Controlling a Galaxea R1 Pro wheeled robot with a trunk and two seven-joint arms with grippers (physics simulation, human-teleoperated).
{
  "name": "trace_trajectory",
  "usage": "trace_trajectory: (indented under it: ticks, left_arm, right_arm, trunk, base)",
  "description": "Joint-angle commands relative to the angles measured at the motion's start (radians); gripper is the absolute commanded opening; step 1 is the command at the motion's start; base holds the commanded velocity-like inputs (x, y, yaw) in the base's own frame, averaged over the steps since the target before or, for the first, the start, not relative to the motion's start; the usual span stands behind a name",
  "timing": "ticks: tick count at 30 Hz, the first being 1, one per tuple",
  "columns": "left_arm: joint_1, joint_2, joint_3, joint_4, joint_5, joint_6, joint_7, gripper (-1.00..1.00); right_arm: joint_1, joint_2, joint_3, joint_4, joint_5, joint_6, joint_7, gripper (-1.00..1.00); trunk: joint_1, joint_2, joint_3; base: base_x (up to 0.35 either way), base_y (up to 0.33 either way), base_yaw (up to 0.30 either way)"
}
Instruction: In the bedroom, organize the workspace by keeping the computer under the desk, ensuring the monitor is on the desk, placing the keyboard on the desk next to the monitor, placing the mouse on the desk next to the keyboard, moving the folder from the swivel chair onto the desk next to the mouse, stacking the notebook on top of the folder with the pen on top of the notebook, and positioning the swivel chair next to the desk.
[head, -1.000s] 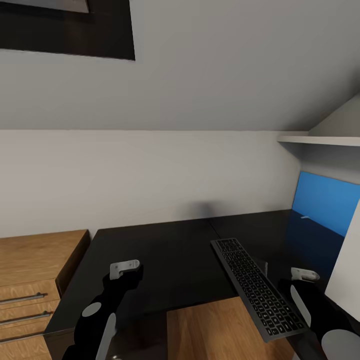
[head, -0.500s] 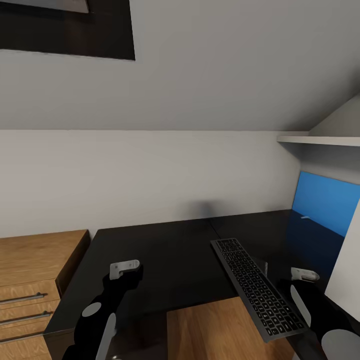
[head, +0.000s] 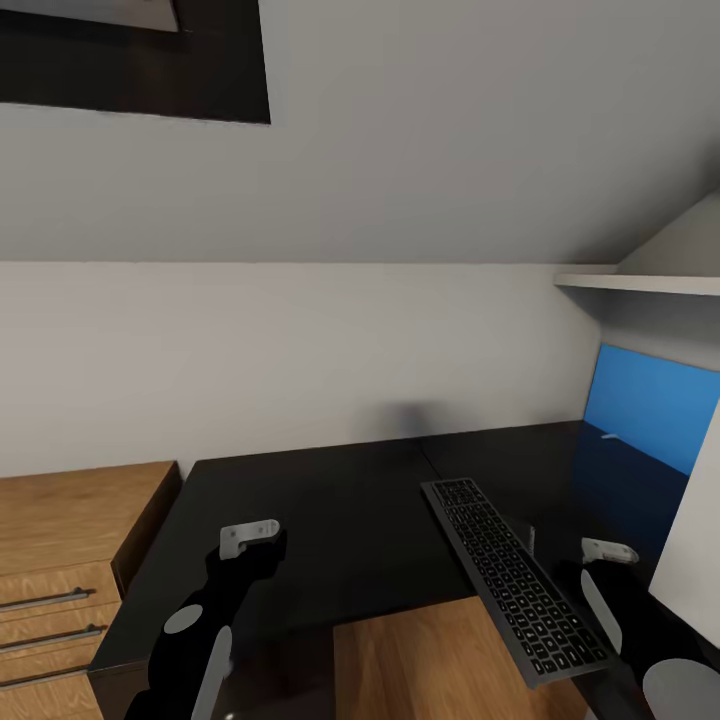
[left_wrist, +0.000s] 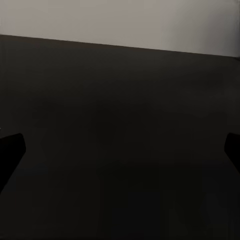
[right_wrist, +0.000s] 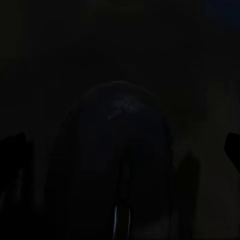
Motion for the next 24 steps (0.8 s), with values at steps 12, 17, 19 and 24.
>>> trace_trajectory:
  ticks: [12,17,19,24]
  left_arm:
    - [-0.001,0.0,-0.001,-0.001,0.002,0.005,0.004,1.0]
    - [-0.001,0.0,-0.001,-0.001,0.002,0.005,0.004,1.0]
    - [-0.001,0.0,-0.001,-0.001,0.002,0.005,0.004,1.0]
    - [-0.001,0.0,-0.001,-0.001,0.002,0.005,0.004,1.0]
  right_arm:
    - [0.0,0.0,0.001,-0.001,-0.013,0.016,-0.005,1.0]
    - [0.0,0.0,0.001,-0.001,-0.013,0.02,-0.007,1.0]
    - [0.0,0.0,0.001,-0.001,-0.013,0.021,-0.008,1.0]
    - [0.0,0.0,0.001,-0.001,-0.011,0.021,-0.008,-1.0]
  trunk:
    - [0.0,0.0,-0.001]
    - [0.0,0.0,-0.001]
    - [0.0,0.0,-0.001]
    - [0.0,0.0,-0.001]
  base:
    - [0.0,0.0,0.0]
    - [0.0,0.0,0.0]
    - [0.0,0.0,0.0]
    - [0.0,0.0,0.0]
